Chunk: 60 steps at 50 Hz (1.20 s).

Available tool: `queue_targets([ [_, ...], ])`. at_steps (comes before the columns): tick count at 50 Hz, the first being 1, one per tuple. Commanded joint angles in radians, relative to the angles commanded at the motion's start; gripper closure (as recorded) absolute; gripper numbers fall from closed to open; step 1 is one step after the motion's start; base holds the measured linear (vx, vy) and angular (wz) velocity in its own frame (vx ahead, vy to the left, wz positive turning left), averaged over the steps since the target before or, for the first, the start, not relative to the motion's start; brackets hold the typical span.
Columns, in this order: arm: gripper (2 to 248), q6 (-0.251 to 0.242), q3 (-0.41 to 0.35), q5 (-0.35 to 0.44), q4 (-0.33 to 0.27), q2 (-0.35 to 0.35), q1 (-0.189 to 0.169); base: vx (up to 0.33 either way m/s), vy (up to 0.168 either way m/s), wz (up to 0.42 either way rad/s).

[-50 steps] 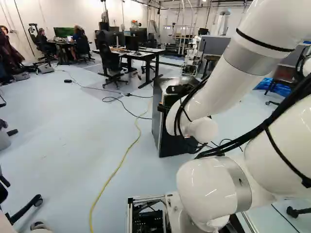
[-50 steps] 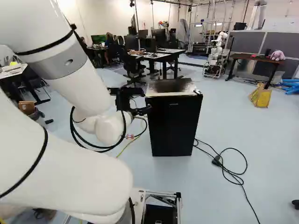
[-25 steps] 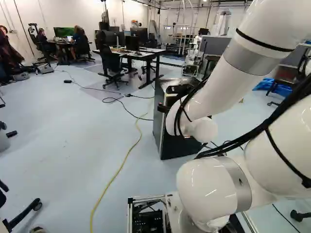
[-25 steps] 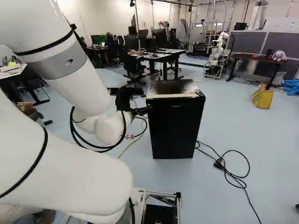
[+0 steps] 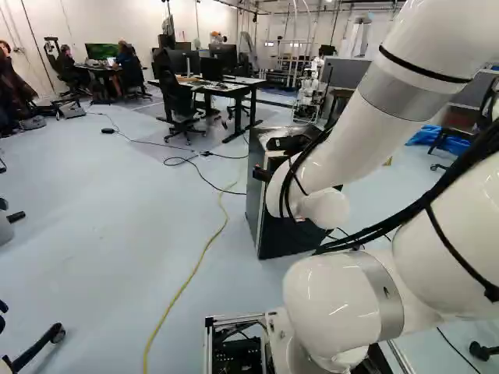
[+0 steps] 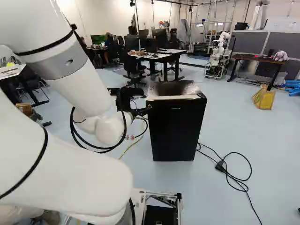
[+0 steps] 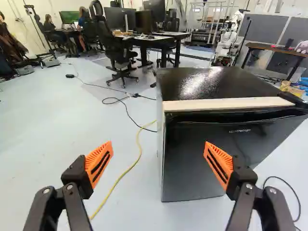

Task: Grab a drink from the fridge

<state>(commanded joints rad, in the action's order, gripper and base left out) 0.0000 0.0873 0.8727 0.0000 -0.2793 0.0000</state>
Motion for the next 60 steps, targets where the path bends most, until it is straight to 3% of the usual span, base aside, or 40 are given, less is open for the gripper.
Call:
queue_targets([
  [13, 3, 0.0, 0.001, 0.0, 0.009, 0.002, 0.005, 0.0, 0.0, 0.0],
  [31, 3, 0.0, 0.033, 0.004, 0.101, 0.039, 0.051, 0.0, 0.0, 0.0],
  [60, 3, 0.0, 0.129, 0.063, 0.274, 0.221, 0.156, 0.0, 0.0, 0.0],
])
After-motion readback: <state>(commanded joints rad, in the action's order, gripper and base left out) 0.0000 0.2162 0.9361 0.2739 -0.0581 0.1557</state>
